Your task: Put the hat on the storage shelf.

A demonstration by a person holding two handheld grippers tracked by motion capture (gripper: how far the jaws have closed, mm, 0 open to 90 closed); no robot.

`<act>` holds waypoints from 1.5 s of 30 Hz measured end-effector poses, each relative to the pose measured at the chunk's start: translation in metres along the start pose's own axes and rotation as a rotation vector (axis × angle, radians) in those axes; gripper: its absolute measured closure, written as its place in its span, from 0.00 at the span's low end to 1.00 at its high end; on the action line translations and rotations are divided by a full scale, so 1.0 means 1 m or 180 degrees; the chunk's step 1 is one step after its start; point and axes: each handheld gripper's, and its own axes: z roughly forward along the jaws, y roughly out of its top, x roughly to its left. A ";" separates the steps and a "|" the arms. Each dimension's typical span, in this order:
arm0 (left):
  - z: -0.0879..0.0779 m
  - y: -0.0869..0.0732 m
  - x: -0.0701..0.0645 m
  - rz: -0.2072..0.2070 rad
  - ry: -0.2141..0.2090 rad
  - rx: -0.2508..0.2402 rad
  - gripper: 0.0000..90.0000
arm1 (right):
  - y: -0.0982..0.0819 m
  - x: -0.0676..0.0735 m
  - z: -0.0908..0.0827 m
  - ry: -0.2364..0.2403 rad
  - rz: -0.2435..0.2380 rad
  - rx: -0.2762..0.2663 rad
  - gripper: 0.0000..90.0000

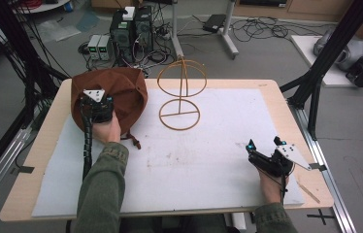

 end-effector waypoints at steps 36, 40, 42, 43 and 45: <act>-0.074 0.102 -0.017 0.0069 -0.0800 -0.1400 0.96 | 0.001 0.003 0.001 0.0005 -0.0019 -0.0024 0.06; -0.074 0.114 -0.031 0.0052 -0.0955 -0.1413 0.96 | 0.001 0.003 0.001 0.0014 0.0006 -0.0005 0.06; -0.074 0.120 -0.039 0.0060 -0.1046 -0.1410 0.96 | 0.001 0.003 0.001 0.0017 0.0003 -0.0005 0.06; -0.073 0.122 -0.043 0.0080 -0.1082 -0.1404 0.96 | 0.001 0.003 0.001 0.0018 -0.0009 -0.0012 0.06; -0.071 0.126 -0.052 0.0083 -0.1184 -0.1379 0.96 | 0.000 0.003 0.002 0.0024 -0.0027 -0.0023 0.06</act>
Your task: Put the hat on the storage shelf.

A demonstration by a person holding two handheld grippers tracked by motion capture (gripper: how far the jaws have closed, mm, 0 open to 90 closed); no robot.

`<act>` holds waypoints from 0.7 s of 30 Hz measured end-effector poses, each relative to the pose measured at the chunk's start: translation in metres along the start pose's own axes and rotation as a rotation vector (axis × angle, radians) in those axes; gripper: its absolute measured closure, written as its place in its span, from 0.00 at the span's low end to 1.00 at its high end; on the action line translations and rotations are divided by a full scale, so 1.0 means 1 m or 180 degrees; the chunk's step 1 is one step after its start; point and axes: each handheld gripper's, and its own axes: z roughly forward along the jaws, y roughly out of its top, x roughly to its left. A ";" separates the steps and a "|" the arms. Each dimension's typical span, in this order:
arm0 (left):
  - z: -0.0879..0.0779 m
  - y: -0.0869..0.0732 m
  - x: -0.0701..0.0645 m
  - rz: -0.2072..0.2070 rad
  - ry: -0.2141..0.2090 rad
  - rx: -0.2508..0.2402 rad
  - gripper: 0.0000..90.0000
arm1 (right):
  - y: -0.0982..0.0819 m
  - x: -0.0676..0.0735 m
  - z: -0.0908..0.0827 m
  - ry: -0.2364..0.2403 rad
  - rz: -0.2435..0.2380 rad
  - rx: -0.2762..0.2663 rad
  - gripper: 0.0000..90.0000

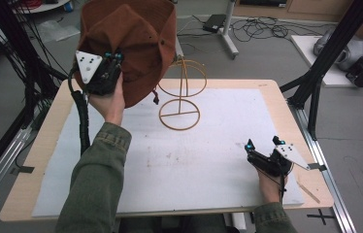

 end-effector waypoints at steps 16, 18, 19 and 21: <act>0.051 0.012 -0.066 -0.0012 -0.0714 0.0184 0.96 | -0.001 0.000 -0.001 0.0012 0.0008 0.0015 0.06; 0.056 0.012 -0.071 0.0001 -0.0764 0.0245 0.96 | -0.001 -0.001 -0.001 0.0009 0.0008 0.0023 0.06; 0.058 0.012 -0.073 0.0003 -0.0781 0.0272 0.96 | -0.001 -0.001 -0.001 0.0012 0.0009 0.0027 0.06; 0.063 0.008 -0.076 -0.0018 -0.0813 0.0347 0.96 | -0.001 -0.002 -0.002 0.0008 0.0018 0.0026 0.06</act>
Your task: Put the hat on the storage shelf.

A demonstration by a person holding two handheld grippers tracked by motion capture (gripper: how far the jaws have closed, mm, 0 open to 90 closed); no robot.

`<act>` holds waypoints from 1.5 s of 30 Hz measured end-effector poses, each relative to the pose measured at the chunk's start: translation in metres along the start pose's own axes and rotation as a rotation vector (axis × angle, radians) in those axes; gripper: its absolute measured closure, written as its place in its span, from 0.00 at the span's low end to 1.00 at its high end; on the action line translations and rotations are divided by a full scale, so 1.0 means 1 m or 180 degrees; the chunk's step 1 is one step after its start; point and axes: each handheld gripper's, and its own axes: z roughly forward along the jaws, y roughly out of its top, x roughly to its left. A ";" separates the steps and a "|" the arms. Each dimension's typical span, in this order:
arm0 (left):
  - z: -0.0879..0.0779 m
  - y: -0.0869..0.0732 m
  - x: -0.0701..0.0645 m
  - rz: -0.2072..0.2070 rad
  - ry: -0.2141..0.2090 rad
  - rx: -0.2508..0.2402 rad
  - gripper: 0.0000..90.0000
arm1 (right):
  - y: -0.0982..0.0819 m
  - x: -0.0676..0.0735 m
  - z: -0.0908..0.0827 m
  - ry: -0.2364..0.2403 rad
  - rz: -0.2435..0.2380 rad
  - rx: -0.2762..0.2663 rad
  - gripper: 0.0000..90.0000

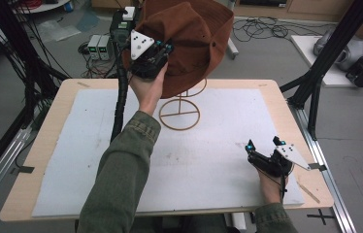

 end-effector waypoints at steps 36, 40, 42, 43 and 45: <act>0.005 -0.028 -0.006 0.0021 -0.0157 0.0580 0.56 | 0.000 0.002 0.001 0.0024 -0.0023 -0.0006 0.06; 0.002 -0.024 -0.005 0.0063 -0.0116 0.0483 0.45 | 0.000 0.002 0.001 0.0023 -0.0024 -0.0003 0.06; -0.001 -0.021 -0.004 0.0081 -0.0078 0.0421 0.41 | 0.000 0.002 0.001 0.0025 -0.0032 -0.0004 0.06; -0.003 -0.019 -0.004 0.0093 -0.0066 0.0391 0.39 | 0.000 0.002 0.001 0.0024 -0.0036 -0.0004 0.06; -0.007 -0.016 -0.003 0.0129 -0.0022 0.0329 0.39 | 0.000 0.002 0.001 0.0021 -0.0037 -0.0008 0.06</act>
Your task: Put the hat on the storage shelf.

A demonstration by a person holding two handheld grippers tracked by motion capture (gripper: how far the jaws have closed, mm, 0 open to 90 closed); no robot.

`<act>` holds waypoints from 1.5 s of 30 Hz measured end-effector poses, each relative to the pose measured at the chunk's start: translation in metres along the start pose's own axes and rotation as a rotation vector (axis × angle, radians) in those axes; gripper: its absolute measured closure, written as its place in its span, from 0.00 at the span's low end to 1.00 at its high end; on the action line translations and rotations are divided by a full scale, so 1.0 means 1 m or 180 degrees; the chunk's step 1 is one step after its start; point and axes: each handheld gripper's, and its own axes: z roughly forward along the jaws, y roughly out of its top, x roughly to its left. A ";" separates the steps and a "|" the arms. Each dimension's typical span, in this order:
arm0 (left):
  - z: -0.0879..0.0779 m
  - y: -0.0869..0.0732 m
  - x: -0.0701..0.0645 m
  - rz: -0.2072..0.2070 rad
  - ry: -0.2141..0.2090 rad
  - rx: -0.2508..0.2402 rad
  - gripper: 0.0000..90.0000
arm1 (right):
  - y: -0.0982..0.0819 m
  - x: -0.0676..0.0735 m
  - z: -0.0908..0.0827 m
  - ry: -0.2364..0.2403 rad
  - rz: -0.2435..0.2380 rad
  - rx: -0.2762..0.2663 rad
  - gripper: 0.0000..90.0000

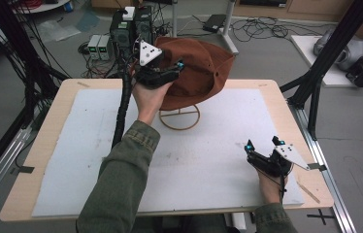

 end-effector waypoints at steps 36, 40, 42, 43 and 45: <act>-0.252 -0.108 0.110 -0.0305 0.2086 -0.0365 0.25 | 0.004 0.008 -0.005 -0.0226 0.0001 -0.0160 0.06; -0.260 -0.150 0.109 -0.0348 0.2254 -0.0291 0.25 | 0.003 0.007 -0.006 -0.0287 0.0023 -0.0178 0.06; -0.263 -0.167 0.105 -0.0326 0.2296 -0.0260 0.25 | 0.003 0.006 -0.007 -0.0311 0.0062 -0.0183 0.06; -0.265 -0.175 0.101 -0.0266 0.2324 -0.0249 0.25 | 0.003 0.006 -0.007 -0.0327 0.0062 -0.0210 0.06; -0.269 -0.187 0.095 -0.0204 0.2332 -0.0181 0.25 | 0.003 0.006 -0.008 -0.0341 0.0089 -0.0209 0.06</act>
